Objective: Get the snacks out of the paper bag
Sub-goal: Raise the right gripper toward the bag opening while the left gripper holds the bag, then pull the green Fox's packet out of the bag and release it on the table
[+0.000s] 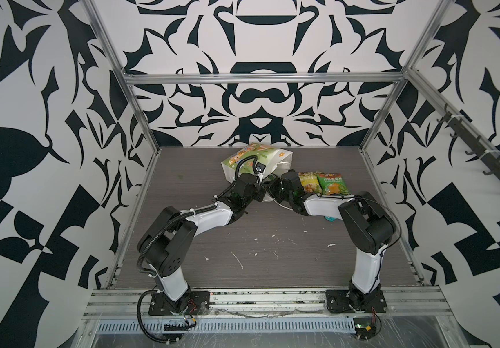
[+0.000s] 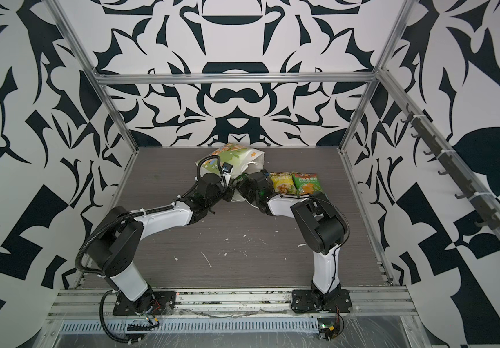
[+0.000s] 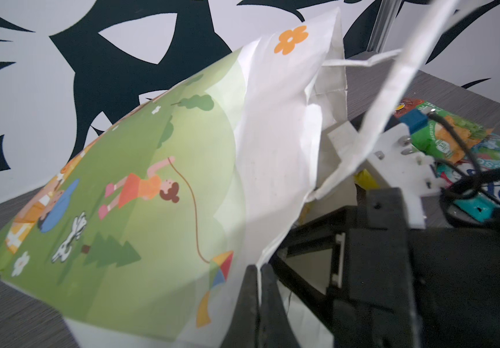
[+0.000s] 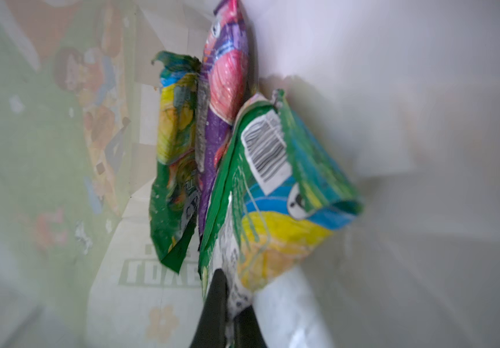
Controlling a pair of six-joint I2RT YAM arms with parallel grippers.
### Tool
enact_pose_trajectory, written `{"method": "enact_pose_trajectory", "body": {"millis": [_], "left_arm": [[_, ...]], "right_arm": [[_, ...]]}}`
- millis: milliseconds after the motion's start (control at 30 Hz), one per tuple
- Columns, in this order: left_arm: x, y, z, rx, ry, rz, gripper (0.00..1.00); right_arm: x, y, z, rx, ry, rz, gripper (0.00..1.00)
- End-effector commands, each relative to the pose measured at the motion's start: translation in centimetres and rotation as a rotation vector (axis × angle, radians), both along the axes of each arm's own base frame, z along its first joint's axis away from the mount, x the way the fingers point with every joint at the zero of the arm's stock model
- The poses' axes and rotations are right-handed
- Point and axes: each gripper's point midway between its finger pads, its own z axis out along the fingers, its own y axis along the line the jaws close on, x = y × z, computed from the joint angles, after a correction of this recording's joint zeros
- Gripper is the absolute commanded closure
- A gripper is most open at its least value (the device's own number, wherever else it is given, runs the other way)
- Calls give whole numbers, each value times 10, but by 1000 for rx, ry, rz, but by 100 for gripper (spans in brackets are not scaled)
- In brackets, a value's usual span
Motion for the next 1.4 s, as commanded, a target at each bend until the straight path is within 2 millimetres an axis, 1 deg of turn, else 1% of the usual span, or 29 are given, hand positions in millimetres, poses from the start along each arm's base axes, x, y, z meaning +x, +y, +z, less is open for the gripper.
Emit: {"method": "enact_pose_trajectory", "body": {"millis": [0, 200, 333, 500, 667, 767, 867, 1033, 1133, 1267, 1367], "left_arm": [[5, 14, -12, 25, 22, 58, 100], [9, 15, -13, 36, 28, 76, 100], [11, 14, -13, 37, 26, 76, 100], [13, 11, -15, 39, 30, 74, 100], [15, 12, -15, 39, 34, 84, 100], [17, 14, -16, 45, 36, 97, 100], [18, 16, -17, 47, 39, 106, 100], [21, 23, -17, 51, 46, 134, 100], [22, 27, -19, 56, 49, 147, 100], [24, 28, -20, 55, 51, 155, 100], [25, 28, -20, 55, 52, 161, 100]], "right_arm": [[3, -8, 45, 38, -104, 7, 100], [-17, -27, 56, -2, -111, 27, 100], [-30, -44, 61, -27, -116, 29, 100], [-36, -62, 71, -52, -133, 33, 100], [-38, -67, 88, -27, -158, 68, 100], [-44, -68, 97, -32, -168, 93, 100], [-51, -74, 103, -31, -165, 100, 100], [-70, -95, 102, -81, -148, 75, 100], [-80, -114, 99, -99, -133, 37, 100], [-91, -137, 95, -114, -118, -18, 100], [-98, -149, 92, -132, -103, -47, 100]]}}
